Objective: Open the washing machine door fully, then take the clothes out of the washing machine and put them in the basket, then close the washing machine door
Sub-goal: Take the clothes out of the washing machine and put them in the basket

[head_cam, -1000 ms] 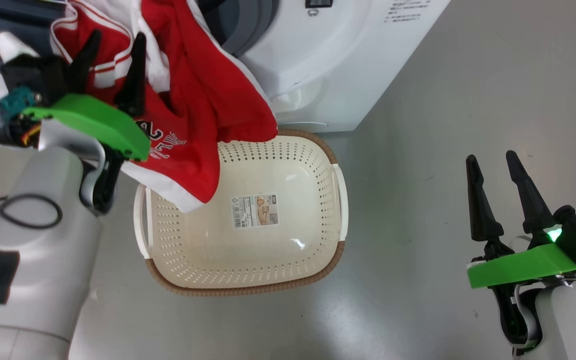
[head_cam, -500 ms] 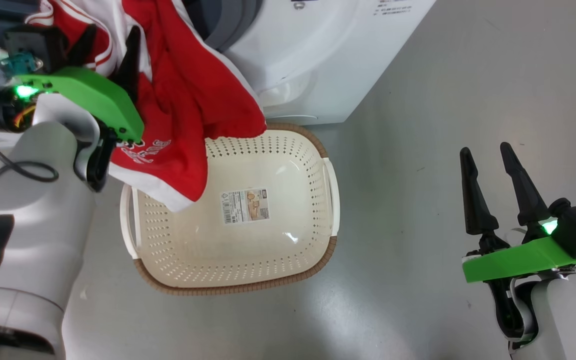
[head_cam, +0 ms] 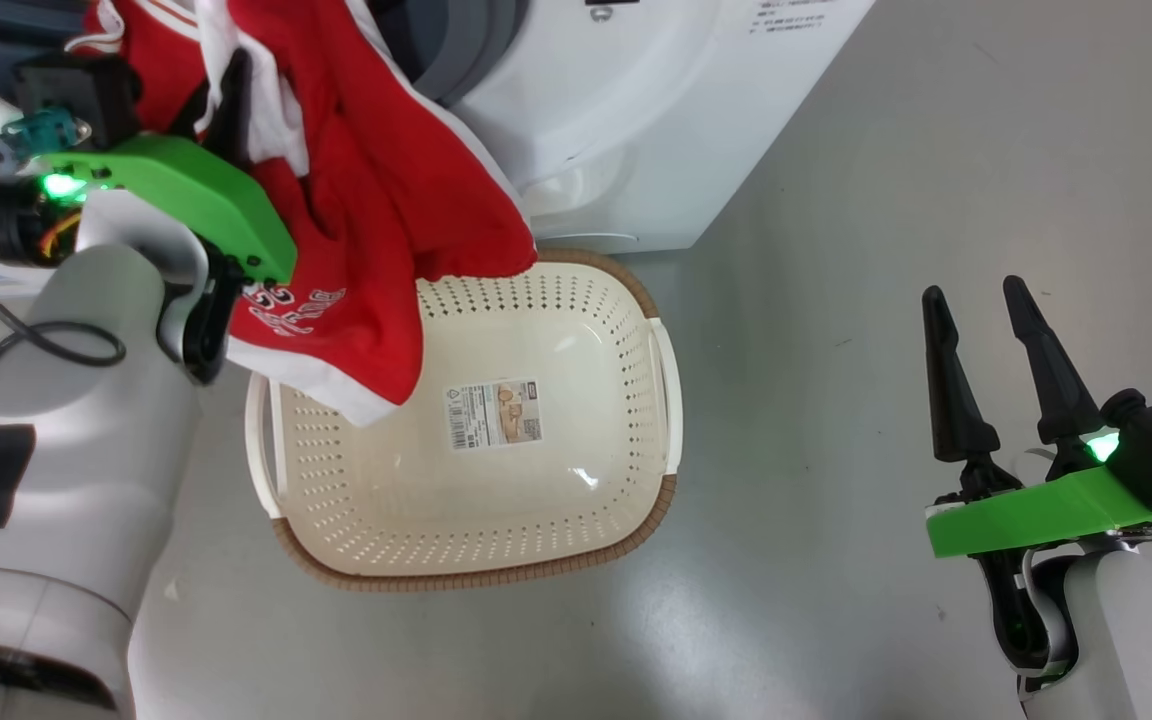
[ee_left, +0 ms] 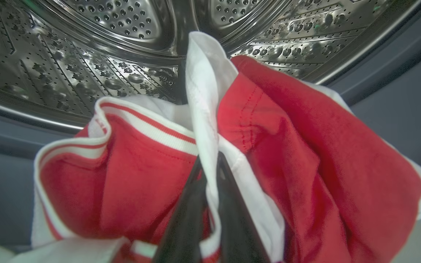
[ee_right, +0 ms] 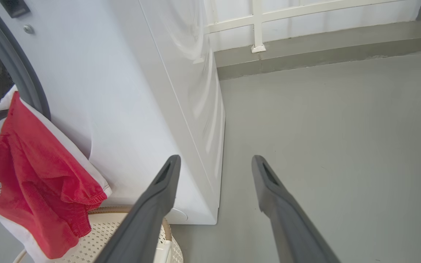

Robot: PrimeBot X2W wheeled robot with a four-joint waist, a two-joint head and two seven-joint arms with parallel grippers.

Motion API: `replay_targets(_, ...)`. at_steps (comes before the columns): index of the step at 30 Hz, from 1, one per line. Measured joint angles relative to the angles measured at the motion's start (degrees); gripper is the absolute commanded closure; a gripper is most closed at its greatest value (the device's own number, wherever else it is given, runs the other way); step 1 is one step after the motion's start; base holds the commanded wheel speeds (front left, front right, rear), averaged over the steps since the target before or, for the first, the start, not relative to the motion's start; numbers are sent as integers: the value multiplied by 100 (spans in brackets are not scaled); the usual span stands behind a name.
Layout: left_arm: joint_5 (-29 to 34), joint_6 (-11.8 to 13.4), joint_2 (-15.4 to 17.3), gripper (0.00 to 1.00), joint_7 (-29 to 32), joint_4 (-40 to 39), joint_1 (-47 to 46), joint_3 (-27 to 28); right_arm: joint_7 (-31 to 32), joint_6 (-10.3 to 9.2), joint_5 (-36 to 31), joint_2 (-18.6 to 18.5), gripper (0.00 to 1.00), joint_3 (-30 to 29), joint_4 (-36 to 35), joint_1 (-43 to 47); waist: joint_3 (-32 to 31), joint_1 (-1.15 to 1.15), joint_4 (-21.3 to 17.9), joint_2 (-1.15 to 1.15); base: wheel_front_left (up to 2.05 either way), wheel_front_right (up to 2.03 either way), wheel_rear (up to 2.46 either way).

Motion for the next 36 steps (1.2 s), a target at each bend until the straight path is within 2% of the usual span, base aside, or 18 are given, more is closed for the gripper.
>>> replay_targets(6,-174,0,63,100,-52,-454,270,-29,0,0,0,-1,0,-30,0,6,-63,0,60,0,0,0,0)
replay_targets(11,-157,0,157,100,-53,-1192,749,270,0,0,-1,-1,0,-73,-2,9,-101,0,124,0,0,0,0)
replay_targets(23,369,0,-51,100,-70,-2597,2074,792,0,0,-10,-3,0,-125,-4,15,-182,0,255,0,0,0,0)
replay_targets(30,514,0,-169,100,-70,-3014,2683,822,0,0,-11,-3,0,-119,-3,26,-222,0,260,0,0,0,0)
replay_targets(36,547,0,-250,100,-69,-3045,3134,623,0,0,-10,-3,0,-100,-4,33,-228,0,218,0,0,0,0)
